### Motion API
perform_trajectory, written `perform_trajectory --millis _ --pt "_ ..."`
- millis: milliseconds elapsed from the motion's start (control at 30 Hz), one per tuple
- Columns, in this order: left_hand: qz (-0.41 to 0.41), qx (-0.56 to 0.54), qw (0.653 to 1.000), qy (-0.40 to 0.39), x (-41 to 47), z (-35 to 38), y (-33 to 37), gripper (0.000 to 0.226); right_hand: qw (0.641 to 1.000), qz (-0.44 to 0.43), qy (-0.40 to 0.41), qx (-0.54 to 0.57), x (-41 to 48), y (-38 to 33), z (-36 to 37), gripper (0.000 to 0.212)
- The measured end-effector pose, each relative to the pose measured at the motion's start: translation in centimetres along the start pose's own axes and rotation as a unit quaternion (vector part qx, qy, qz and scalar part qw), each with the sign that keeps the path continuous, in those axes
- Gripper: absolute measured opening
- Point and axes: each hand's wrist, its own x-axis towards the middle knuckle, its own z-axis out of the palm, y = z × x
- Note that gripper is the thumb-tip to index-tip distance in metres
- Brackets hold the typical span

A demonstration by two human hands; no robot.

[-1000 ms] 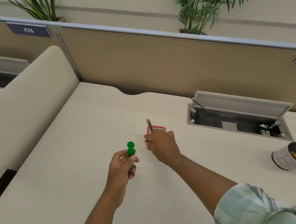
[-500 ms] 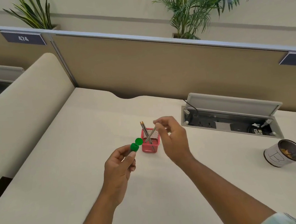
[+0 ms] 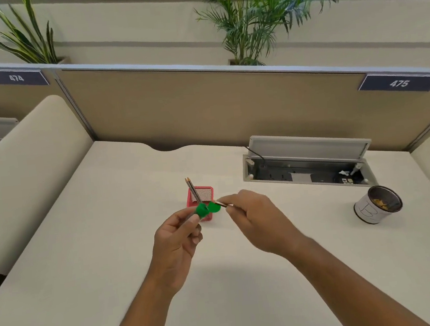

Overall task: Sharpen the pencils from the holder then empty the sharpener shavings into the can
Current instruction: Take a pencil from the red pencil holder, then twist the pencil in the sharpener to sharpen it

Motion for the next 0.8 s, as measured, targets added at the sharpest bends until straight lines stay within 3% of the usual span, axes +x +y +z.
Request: perform_trajectory --millis 467,600,700,800 --pt "-0.019 0.035 0.998 -0.04 -2.7 2.0 -0.8 0.027 0.985 -0.016 0.01 -0.172 -5.8 -1.8 -3.0 0.029" --pt "-0.013 0.04 0.998 -0.045 -3.3 2.2 -0.9 0.036 0.992 0.01 -0.008 -0.122 -6.7 -2.0 -2.7 0.026" --pt "-0.003 0.019 0.998 -0.054 -3.6 2.5 -0.9 0.037 0.997 0.047 0.025 -0.063 -7.7 -1.8 -2.3 0.011" --pt "0.011 0.001 0.999 -0.051 -4.0 2.9 -1.3 0.044 0.997 0.051 0.038 -0.048 -9.0 -1.7 -1.7 0.012"
